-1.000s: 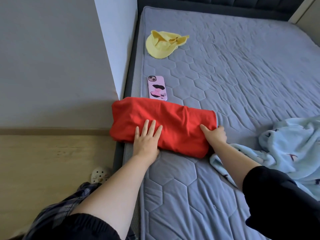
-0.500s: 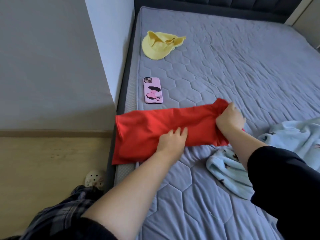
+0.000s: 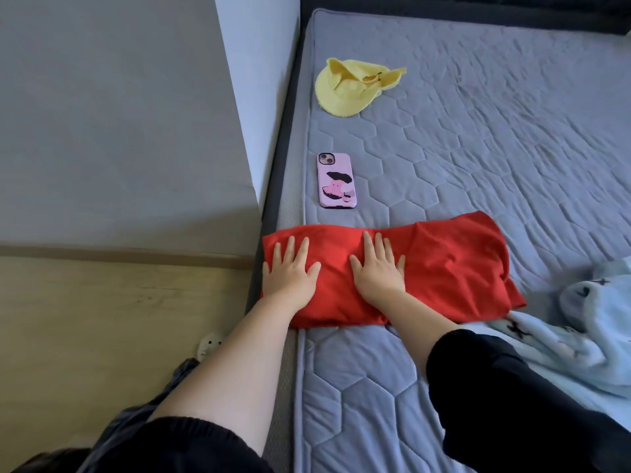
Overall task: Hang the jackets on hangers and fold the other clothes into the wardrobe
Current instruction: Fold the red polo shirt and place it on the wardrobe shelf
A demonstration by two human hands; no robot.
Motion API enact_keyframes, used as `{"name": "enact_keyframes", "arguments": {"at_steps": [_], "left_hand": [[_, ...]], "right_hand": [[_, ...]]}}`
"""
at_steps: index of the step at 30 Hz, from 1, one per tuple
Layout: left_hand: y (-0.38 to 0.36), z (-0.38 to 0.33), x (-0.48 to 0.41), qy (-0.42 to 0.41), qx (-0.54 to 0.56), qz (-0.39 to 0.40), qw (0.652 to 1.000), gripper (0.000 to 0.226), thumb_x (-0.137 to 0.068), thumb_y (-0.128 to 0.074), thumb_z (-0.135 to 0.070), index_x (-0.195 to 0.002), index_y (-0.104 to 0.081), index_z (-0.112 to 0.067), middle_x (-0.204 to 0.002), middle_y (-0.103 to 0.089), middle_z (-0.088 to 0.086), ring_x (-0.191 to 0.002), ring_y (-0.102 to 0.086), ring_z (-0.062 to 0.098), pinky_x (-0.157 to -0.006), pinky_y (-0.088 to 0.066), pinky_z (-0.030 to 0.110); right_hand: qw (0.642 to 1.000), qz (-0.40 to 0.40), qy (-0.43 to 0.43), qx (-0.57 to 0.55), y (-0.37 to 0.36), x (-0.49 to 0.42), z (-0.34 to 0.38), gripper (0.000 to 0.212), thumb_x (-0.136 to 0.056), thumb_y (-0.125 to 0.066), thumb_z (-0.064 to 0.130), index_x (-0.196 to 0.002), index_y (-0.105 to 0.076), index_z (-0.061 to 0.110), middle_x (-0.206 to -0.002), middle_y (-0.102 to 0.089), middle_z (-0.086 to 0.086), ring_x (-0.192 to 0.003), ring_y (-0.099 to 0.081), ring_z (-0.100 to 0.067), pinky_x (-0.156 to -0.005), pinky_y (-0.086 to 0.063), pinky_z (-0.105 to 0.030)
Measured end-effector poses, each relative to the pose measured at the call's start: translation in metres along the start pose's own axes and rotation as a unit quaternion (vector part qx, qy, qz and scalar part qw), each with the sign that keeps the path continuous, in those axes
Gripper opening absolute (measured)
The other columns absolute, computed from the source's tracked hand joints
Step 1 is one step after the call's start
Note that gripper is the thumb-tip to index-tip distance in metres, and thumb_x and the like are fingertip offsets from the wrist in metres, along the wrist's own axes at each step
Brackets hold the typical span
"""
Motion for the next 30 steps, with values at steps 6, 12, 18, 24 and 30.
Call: {"name": "enact_keyframes", "arguments": {"at_steps": [6,12,18,24,30], "left_hand": [[0.012,0.045,-0.014,0.137,0.206,-0.06,0.967,0.093,-0.081,-0.062,-0.058,-0.15,-0.021,-0.01,-0.152,-0.032,0.011,-0.137,-0.033,0.029,-0.111,-0.031,0.042],[0.011,0.072,-0.02,0.2,0.303,-0.056,0.93,0.065,-0.071,-0.077,-0.049,-0.115,-0.058,-0.006,-0.12,-0.061,0.012,-0.109,-0.059,0.029,-0.091,-0.048,0.034],[0.035,0.047,-0.025,0.087,0.264,-0.12,0.953,0.053,-0.069,-0.08,-0.028,-0.109,-0.053,-0.009,-0.114,-0.057,0.01,-0.107,-0.056,0.027,-0.092,-0.045,0.037],[0.039,0.054,-0.025,0.156,0.376,-0.09,0.909,0.049,-0.072,-0.079,-0.03,-0.112,-0.061,-0.009,-0.107,-0.066,0.005,-0.098,-0.064,0.024,-0.084,-0.049,0.03],[0.013,0.043,-0.004,0.208,0.455,0.184,0.846,0.041,-0.082,-0.073,-0.032,-0.116,-0.06,-0.013,-0.11,-0.062,0.001,-0.107,-0.059,0.021,-0.093,-0.043,0.03]], "right_hand": [[0.999,-0.018,-0.011,0.049,-0.015,-0.005,-0.003,0.067,-0.099,-0.023,0.047,-0.153,0.004,0.019,-0.161,0.003,-0.004,-0.148,0.008,-0.019,-0.117,0.002,-0.049],[0.998,-0.011,-0.011,0.059,-0.018,-0.008,-0.005,0.067,-0.099,-0.022,0.046,-0.153,0.006,0.018,-0.161,0.005,-0.005,-0.148,0.009,-0.02,-0.117,0.002,-0.049],[0.998,0.012,-0.012,0.056,-0.019,-0.011,-0.006,0.068,-0.1,-0.022,0.047,-0.153,0.008,0.018,-0.161,0.006,-0.005,-0.148,0.01,-0.02,-0.117,0.003,-0.049],[0.997,0.046,-0.019,0.053,-0.021,-0.013,-0.006,0.068,-0.1,-0.021,0.048,-0.152,0.01,0.019,-0.161,0.01,-0.004,-0.147,0.013,-0.019,-0.117,0.006,-0.049],[0.997,0.065,-0.021,0.041,-0.021,-0.015,-0.007,0.068,-0.1,-0.022,0.048,-0.152,0.01,0.019,-0.161,0.011,-0.004,-0.147,0.014,-0.018,-0.117,0.006,-0.049]]}}
Point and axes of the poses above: each hand's wrist, its own x-axis away from the middle knuckle, its own y-axis out of the back of the hand, z = x × y, the point moved 8 cm from there along -x, towards the middle knuckle
